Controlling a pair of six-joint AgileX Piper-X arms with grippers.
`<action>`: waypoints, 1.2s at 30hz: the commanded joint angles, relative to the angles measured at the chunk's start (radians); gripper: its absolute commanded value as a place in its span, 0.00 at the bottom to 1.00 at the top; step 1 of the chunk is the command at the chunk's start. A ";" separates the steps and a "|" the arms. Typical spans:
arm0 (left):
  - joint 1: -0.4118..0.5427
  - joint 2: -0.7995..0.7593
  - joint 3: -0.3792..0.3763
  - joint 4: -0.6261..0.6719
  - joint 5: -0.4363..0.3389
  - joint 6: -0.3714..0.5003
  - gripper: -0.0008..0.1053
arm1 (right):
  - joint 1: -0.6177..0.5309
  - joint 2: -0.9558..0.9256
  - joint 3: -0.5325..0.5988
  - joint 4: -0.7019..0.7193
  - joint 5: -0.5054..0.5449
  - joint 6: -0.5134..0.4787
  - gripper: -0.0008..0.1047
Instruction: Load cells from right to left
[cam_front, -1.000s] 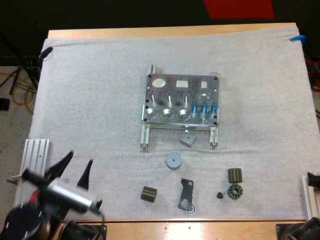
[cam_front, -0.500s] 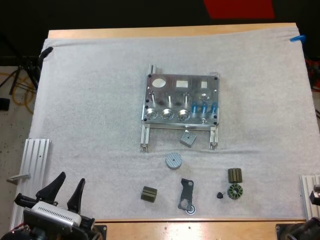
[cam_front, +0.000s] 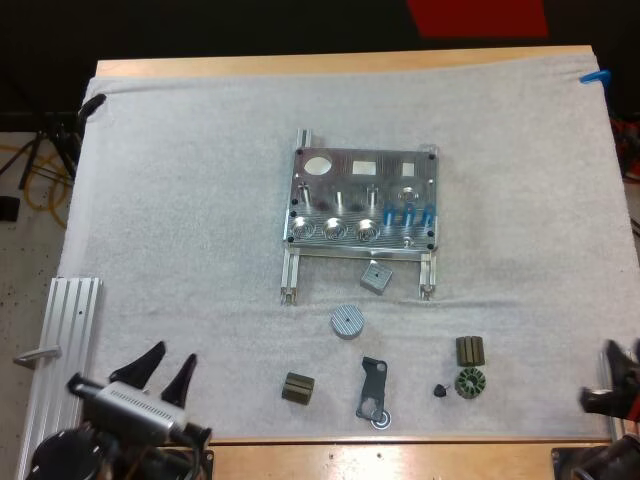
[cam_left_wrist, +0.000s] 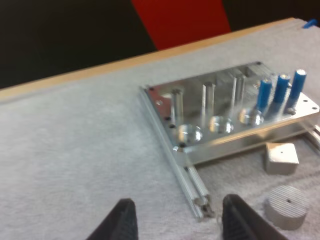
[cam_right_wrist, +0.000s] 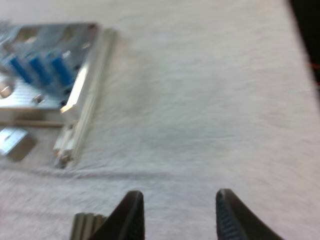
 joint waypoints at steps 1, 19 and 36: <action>-0.001 -0.052 0.028 -0.042 0.009 -0.003 0.38 | 0.001 -0.002 0.034 -0.061 -0.057 -0.049 0.34; -0.001 -0.052 0.144 -0.142 0.107 0.063 0.38 | 0.001 0.003 0.235 -0.299 -0.181 -0.178 0.34; -0.001 -0.052 0.098 -0.042 0.181 0.063 0.38 | 0.001 0.003 0.235 -0.299 -0.164 -0.178 0.34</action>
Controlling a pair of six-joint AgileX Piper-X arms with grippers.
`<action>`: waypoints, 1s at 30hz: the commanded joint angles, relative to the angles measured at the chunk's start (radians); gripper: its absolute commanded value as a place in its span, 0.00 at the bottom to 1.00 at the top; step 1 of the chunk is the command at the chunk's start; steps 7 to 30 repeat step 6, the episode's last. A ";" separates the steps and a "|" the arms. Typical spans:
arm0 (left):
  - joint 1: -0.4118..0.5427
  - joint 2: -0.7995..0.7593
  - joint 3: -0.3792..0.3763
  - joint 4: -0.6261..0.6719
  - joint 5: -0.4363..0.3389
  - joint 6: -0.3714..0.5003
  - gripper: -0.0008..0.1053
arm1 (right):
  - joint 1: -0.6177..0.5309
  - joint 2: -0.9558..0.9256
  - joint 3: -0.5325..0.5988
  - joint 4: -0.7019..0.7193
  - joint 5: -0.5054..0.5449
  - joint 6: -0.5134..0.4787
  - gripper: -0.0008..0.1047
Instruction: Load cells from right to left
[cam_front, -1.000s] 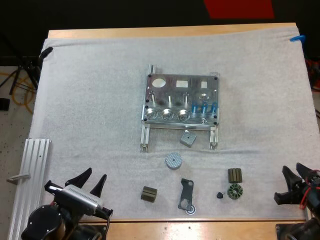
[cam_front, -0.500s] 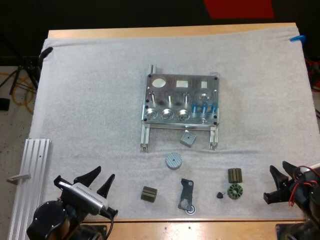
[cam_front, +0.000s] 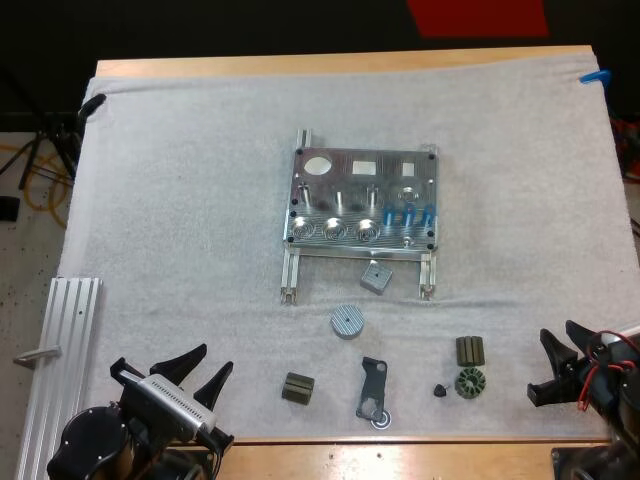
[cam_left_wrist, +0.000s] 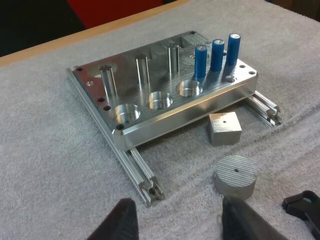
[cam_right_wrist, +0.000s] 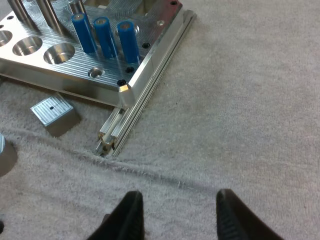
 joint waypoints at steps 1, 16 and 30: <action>-0.001 -0.053 -0.005 0.002 0.001 -0.001 0.38 | 0.001 -0.001 -0.003 -0.008 0.000 -0.011 0.34; -0.001 -0.053 -0.005 0.002 0.001 -0.001 0.38 | -0.005 -0.001 -0.003 -0.008 0.000 -0.011 0.34; -0.001 -0.053 -0.005 0.002 0.001 -0.001 0.38 | -0.005 -0.001 -0.003 -0.008 0.000 -0.011 0.34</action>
